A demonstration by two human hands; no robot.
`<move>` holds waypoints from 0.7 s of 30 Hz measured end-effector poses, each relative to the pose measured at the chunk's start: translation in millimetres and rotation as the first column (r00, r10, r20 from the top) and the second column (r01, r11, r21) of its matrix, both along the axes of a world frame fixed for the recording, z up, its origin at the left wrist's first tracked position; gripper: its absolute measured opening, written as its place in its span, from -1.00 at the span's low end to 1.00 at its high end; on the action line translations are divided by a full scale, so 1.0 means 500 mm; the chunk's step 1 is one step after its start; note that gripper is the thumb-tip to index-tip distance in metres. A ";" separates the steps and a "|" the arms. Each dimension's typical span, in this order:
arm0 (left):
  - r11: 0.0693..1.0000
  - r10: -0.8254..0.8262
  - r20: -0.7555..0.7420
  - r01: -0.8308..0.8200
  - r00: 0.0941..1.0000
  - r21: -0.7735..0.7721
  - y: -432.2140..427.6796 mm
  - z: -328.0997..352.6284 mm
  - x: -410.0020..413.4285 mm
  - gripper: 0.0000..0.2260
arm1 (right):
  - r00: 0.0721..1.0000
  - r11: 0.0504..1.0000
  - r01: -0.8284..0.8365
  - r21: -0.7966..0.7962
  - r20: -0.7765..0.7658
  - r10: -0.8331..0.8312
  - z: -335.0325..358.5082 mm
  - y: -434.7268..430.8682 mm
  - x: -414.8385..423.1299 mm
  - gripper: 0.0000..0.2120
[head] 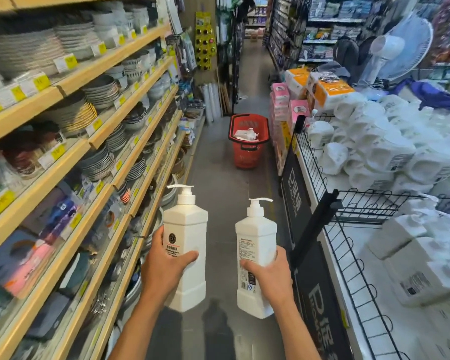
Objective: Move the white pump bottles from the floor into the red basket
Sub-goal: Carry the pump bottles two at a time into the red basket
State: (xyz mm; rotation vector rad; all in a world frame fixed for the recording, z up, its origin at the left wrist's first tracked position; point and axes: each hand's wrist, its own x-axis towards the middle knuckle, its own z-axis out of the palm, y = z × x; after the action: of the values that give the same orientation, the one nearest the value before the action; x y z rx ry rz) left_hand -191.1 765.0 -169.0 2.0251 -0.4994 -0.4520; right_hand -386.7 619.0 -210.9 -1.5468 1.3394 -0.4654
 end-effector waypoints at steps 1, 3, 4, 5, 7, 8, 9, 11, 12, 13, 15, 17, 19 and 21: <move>1.000 0.005 0.000 -0.005 1.000 0.015 -0.010 -0.003 0.009 -0.32 | 1.000 1.000 0.000 0.007 0.004 0.000 -0.005 -0.014 0.010 -0.32; 0.999 0.017 -0.003 -0.017 1.000 0.042 -0.027 -0.007 0.025 -0.33 | 1.000 1.000 -0.001 0.012 0.009 0.001 -0.006 -0.041 0.026 -0.33; 0.998 0.027 -0.005 -0.026 1.000 0.048 -0.037 -0.009 0.034 -0.33 | 1.000 1.000 -0.004 0.012 0.004 0.004 -0.005 -0.055 0.032 -0.33; 0.998 0.038 -0.011 -0.037 0.999 0.050 -0.047 -0.009 0.043 -0.32 | 1.000 1.000 -0.007 0.013 -0.005 0.007 -0.003 -0.070 0.039 -0.33; 0.997 0.061 -0.024 -0.060 0.998 0.050 -0.071 -0.014 0.064 -0.31 | 1.000 1.000 -0.010 0.019 -0.020 0.011 -0.003 -0.103 0.056 -0.31; 0.996 0.069 -0.026 -0.068 0.997 0.049 -0.084 -0.018 0.075 -0.31 | 1.000 1.000 -0.011 0.019 -0.022 0.012 -0.002 -0.119 0.065 -0.30; 0.996 0.078 -0.030 -0.076 0.997 0.042 -0.098 -0.019 0.086 -0.31 | 1.000 1.000 -0.009 0.018 -0.024 0.009 -0.003 -0.134 0.075 -0.29; 0.997 0.076 -0.036 -0.075 0.996 0.028 -0.131 -0.022 0.108 -0.31 | 1.000 1.000 0.000 0.009 -0.028 0.000 -0.003 -0.163 0.098 -0.28; 0.997 0.070 -0.040 -0.069 0.997 0.024 -0.147 -0.026 0.120 -0.32 | 1.000 1.000 0.002 0.004 -0.029 -0.001 -0.002 -0.177 0.110 -0.29; 0.998 0.063 -0.058 -0.062 0.996 0.015 -0.162 -0.030 0.131 -0.33 | 1.000 1.000 0.007 0.005 -0.028 -0.007 0.000 -0.189 0.122 -0.30; 0.999 0.047 -0.095 -0.046 0.994 0.012 -0.191 -0.040 0.158 -0.34 | 1.000 1.000 0.022 0.009 -0.010 -0.022 0.001 -0.215 0.147 -0.32; 0.999 0.034 -0.121 -0.032 0.992 0.017 -0.222 -0.048 0.187 -0.34 | 1.000 1.000 0.030 0.007 0.004 -0.030 0.006 -0.243 0.175 -0.32; 1.000 0.019 -0.149 -0.017 0.989 0.013 -0.255 -0.044 0.216 -0.33 | 0.999 0.999 0.038 0.005 0.020 -0.038 0.013 -0.272 0.207 -0.32; 1.000 -0.012 -0.174 0.014 0.985 0.007 -0.286 -0.040 0.249 -0.33 | 0.998 0.999 0.049 -0.007 0.027 -0.049 0.018 -0.299 0.241 -0.31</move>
State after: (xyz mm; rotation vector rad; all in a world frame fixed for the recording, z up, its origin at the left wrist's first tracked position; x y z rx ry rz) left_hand -66.7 621.9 -188.9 1.9690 -0.4041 -0.6335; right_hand -266.3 469.6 -201.8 -1.5117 1.3584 -0.5205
